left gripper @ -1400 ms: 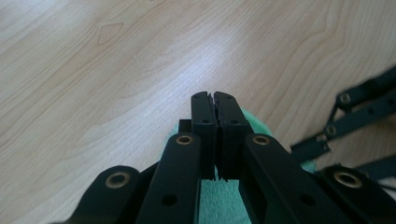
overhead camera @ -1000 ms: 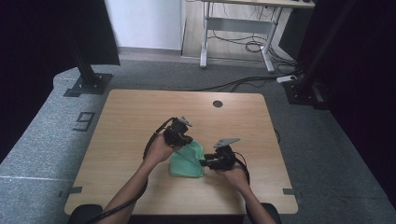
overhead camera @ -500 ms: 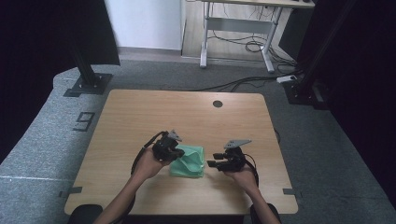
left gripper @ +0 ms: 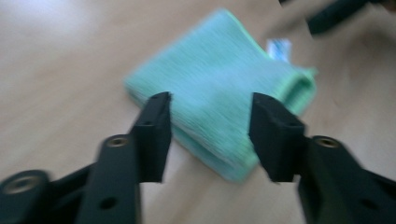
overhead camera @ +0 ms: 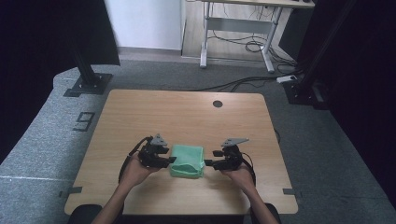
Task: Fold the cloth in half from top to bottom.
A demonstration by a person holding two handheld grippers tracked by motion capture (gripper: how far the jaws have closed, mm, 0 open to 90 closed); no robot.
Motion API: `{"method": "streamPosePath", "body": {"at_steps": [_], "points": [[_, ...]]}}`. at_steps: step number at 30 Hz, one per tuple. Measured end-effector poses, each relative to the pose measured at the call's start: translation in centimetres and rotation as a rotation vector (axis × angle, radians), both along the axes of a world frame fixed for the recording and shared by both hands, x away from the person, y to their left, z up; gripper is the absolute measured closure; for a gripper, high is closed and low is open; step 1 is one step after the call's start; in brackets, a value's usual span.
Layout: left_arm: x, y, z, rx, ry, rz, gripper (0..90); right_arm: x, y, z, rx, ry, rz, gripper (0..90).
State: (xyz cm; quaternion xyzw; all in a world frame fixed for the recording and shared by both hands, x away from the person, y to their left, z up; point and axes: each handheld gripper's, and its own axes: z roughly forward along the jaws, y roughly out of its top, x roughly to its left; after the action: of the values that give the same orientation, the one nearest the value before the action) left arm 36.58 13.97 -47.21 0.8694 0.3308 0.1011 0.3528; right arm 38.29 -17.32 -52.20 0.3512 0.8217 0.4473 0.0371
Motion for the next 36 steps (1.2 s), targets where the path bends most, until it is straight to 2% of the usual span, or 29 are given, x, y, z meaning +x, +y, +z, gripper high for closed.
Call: {"method": "streamPosePath", "body": {"at_steps": [2,4,7,13,19,26,31,36], "points": [[0.8,-0.1,-0.3,-0.004,-0.011,0.02,37.8,0.0,0.6,0.1,-0.012,-0.01,-0.008,27.3],[1.3,-0.3,-1.0,-0.003,0.0,0.04,33.9,0.2,1.5,0.2,-0.022,-0.014,-0.017,24.0],[1.6,-0.2,-2.3,0.015,0.018,0.054,30.5,0.1,2.8,0.0,-0.049,-0.022,-0.011,23.8],[0.8,0.7,-4.3,0.021,0.05,0.065,30.5,-0.8,3.9,-0.9,-0.16,-0.048,0.004,21.9],[0.2,0.8,-5.7,0.015,0.055,0.06,30.5,-1.6,3.6,-1.5,-0.218,-0.057,0.005,22.1],[-0.1,0.8,-6.3,0.011,0.049,0.063,30.4,-1.8,3.7,-2.0,-0.23,-0.058,0.002,22.3],[-0.6,0.8,-6.7,0.01,0.013,0.049,30.5,-2.1,3.6,-2.2,-0.229,-0.062,-0.01,23.3],[-0.7,1.0,-7.0,-0.008,0.004,0.053,29.2,-2.2,3.5,-2.4,-0.223,-0.066,-0.018,24.1]]}}
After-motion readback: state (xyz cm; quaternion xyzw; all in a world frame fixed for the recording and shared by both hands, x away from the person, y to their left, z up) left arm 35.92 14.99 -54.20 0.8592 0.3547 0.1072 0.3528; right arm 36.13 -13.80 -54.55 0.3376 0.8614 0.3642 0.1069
